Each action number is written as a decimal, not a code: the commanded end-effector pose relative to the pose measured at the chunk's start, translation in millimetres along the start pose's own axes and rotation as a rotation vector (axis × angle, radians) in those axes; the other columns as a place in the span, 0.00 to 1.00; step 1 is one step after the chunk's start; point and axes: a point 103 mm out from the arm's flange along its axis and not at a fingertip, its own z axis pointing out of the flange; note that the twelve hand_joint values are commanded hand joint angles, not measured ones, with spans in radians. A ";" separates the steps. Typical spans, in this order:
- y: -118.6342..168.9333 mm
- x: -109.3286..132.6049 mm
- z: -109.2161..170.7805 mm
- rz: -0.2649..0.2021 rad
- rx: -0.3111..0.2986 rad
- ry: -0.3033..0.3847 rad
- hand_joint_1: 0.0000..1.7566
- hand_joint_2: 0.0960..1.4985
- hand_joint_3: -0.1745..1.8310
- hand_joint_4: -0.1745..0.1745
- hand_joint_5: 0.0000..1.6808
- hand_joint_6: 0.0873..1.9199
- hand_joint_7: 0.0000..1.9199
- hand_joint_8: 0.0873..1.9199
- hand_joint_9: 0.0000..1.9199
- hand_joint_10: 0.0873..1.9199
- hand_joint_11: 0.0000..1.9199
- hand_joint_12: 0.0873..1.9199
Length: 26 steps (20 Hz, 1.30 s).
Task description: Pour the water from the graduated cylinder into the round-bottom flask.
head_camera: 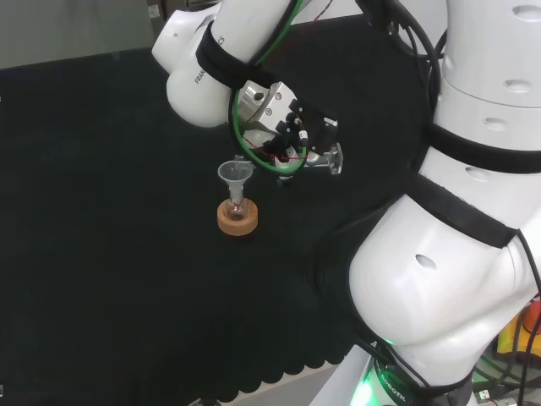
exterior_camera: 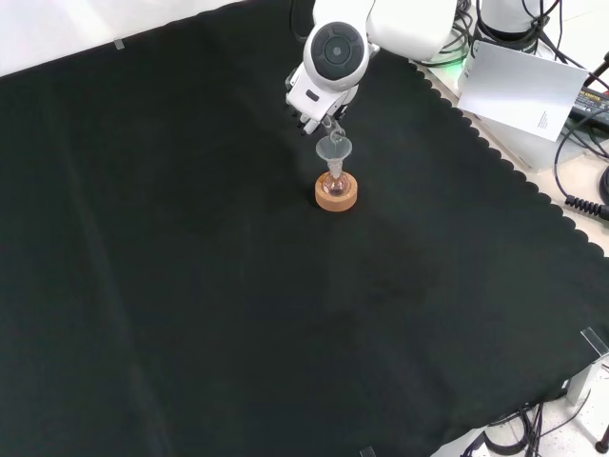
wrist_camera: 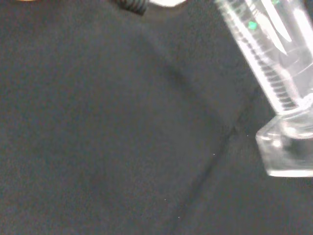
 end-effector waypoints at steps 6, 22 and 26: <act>-4.6 -16.8 8.8 0.018 0.020 -0.025 0.66 0.58 0.30 0.00 0.60 0.51 0.71 0.07 0.79 0.00 0.71 0.31; -1.4 -9.3 -2.7 0.023 0.069 -0.117 0.66 0.57 0.31 0.00 0.60 0.52 0.71 0.07 0.79 0.00 0.71 0.31; -0.2 -6.0 -5.5 0.028 0.093 -0.146 0.66 0.57 0.31 0.00 0.60 0.52 0.71 0.07 0.79 0.00 0.71 0.31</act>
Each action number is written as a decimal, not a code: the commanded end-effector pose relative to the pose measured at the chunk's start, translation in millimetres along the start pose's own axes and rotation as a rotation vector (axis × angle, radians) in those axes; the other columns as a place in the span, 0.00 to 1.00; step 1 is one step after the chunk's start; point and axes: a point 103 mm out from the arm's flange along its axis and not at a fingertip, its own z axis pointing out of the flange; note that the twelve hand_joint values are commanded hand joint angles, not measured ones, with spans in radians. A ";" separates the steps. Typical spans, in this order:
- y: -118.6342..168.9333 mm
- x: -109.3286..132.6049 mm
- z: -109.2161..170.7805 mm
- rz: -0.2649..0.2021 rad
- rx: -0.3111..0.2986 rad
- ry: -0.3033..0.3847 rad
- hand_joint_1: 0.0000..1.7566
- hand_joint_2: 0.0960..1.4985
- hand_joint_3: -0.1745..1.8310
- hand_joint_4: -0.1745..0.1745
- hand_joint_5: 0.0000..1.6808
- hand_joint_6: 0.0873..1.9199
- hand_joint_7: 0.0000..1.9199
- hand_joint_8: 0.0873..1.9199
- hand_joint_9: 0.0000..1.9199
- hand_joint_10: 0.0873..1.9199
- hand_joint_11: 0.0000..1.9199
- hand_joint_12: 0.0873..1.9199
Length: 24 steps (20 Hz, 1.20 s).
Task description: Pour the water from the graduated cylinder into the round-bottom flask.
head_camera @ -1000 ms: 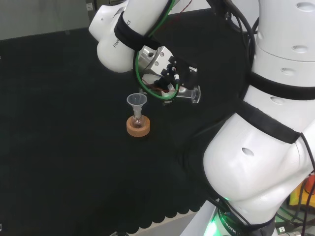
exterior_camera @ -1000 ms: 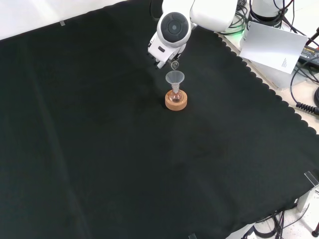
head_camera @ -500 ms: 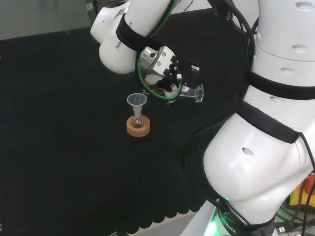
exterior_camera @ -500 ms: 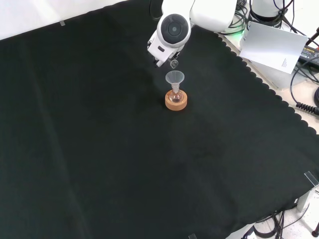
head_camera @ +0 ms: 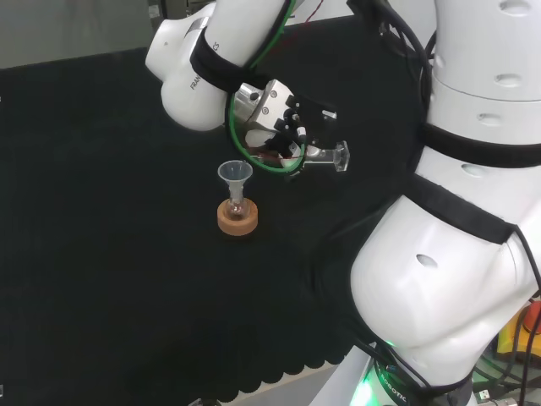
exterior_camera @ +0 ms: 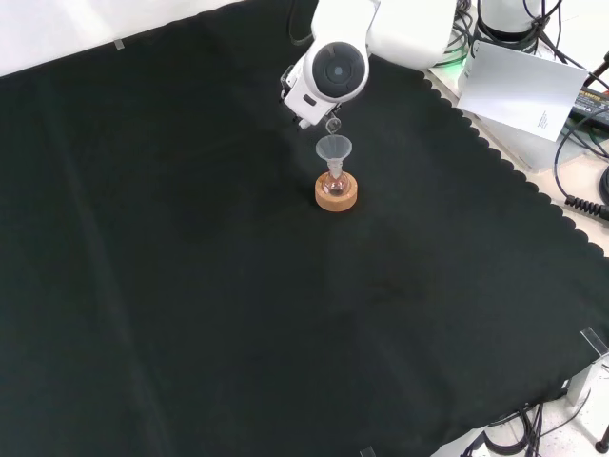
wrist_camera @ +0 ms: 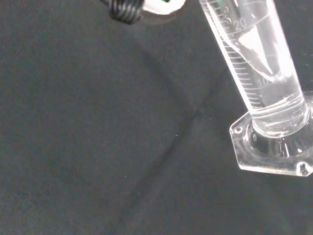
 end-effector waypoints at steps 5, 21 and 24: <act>2.1 4.3 -8.3 0.026 0.058 -0.069 0.66 0.57 0.31 0.00 0.60 0.52 0.71 0.07 0.79 0.00 0.71 0.31; 1.0 5.9 -20.9 0.080 0.144 -0.158 0.66 0.57 0.31 0.00 0.60 0.52 0.71 0.07 0.79 0.00 0.71 0.31; -0.1 4.9 -22.0 0.089 0.146 -0.171 0.66 0.57 0.31 0.00 0.60 0.52 0.71 0.06 0.79 0.00 0.71 0.31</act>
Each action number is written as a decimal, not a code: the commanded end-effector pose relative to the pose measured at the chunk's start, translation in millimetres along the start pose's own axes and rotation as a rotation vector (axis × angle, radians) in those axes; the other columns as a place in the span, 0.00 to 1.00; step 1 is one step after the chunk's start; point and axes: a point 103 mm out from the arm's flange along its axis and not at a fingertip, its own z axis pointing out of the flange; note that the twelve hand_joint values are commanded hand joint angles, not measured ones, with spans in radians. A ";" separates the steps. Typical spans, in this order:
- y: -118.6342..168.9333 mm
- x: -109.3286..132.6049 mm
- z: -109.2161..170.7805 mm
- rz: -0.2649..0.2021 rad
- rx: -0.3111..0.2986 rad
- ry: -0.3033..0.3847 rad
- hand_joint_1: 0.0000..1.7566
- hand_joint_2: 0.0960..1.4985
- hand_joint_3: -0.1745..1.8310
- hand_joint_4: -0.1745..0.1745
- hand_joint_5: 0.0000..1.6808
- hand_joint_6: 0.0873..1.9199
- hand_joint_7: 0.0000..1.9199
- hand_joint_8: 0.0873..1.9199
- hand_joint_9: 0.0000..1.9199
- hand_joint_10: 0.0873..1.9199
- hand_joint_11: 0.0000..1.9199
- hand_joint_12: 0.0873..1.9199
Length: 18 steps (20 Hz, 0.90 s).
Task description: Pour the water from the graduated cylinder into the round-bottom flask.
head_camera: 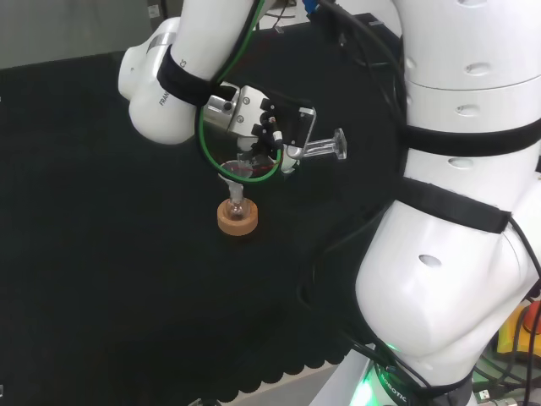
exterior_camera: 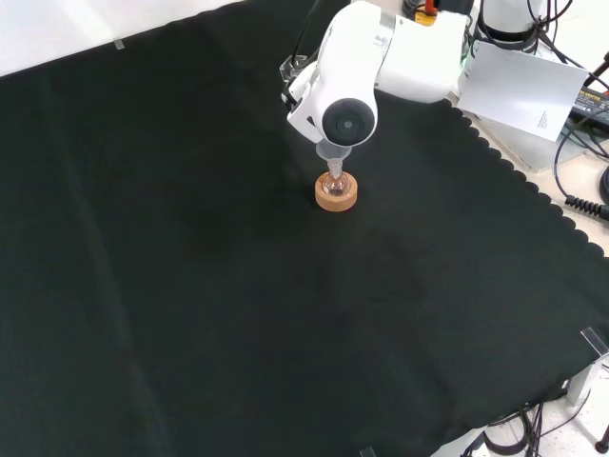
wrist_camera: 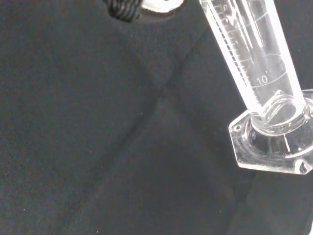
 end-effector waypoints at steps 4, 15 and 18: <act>-2.3 -2.7 -0.9 0.025 0.014 -0.030 0.66 0.57 0.31 0.00 0.60 0.52 0.71 0.06 0.79 0.00 0.71 0.31; -4.0 -9.1 2.6 0.044 0.017 -0.056 0.66 0.57 0.31 0.00 0.60 0.52 0.71 0.06 0.79 0.00 0.71 0.31; -3.8 -8.0 -0.6 0.051 0.027 -0.072 0.66 0.57 0.31 0.00 0.60 0.52 0.71 0.06 0.79 0.00 0.71 0.31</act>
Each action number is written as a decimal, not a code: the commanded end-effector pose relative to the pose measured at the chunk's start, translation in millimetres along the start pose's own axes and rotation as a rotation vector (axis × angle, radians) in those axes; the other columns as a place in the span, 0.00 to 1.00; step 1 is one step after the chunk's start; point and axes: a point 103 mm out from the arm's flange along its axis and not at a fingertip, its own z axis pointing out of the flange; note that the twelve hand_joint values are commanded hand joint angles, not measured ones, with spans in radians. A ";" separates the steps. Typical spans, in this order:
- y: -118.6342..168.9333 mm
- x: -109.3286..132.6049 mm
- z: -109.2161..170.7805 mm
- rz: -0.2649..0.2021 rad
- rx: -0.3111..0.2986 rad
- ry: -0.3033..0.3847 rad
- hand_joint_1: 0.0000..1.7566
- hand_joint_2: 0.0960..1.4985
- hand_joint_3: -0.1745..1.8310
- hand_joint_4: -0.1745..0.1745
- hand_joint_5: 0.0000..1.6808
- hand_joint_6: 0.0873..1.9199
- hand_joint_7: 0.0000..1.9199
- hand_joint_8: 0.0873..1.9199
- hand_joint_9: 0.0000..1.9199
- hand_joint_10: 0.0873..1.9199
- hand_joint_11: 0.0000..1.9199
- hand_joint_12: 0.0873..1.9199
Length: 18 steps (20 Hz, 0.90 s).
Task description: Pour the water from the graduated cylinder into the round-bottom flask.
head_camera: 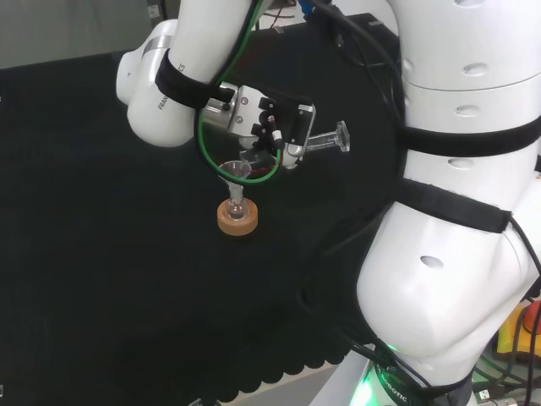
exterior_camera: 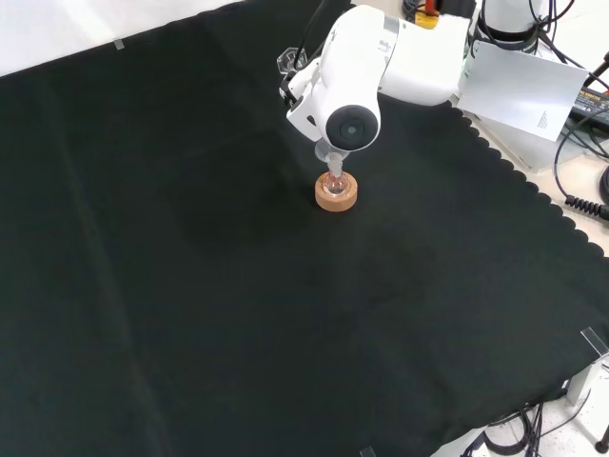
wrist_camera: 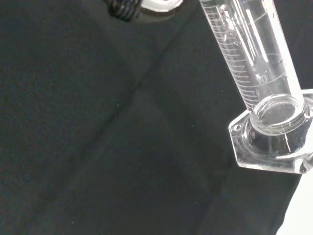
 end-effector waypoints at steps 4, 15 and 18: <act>-2.5 1.8 -9.4 0.019 0.017 -0.030 0.66 0.57 0.31 0.00 0.60 0.52 0.71 0.06 0.79 0.00 0.71 0.31; -3.1 -2.6 -7.0 0.021 0.019 -0.036 0.66 0.57 0.31 0.00 0.60 0.52 0.71 0.06 0.79 0.00 0.71 0.31; -3.0 -4.5 -5.0 0.020 0.018 -0.036 0.66 0.57 0.31 0.00 0.60 0.52 0.71 0.06 0.79 0.00 0.71 0.30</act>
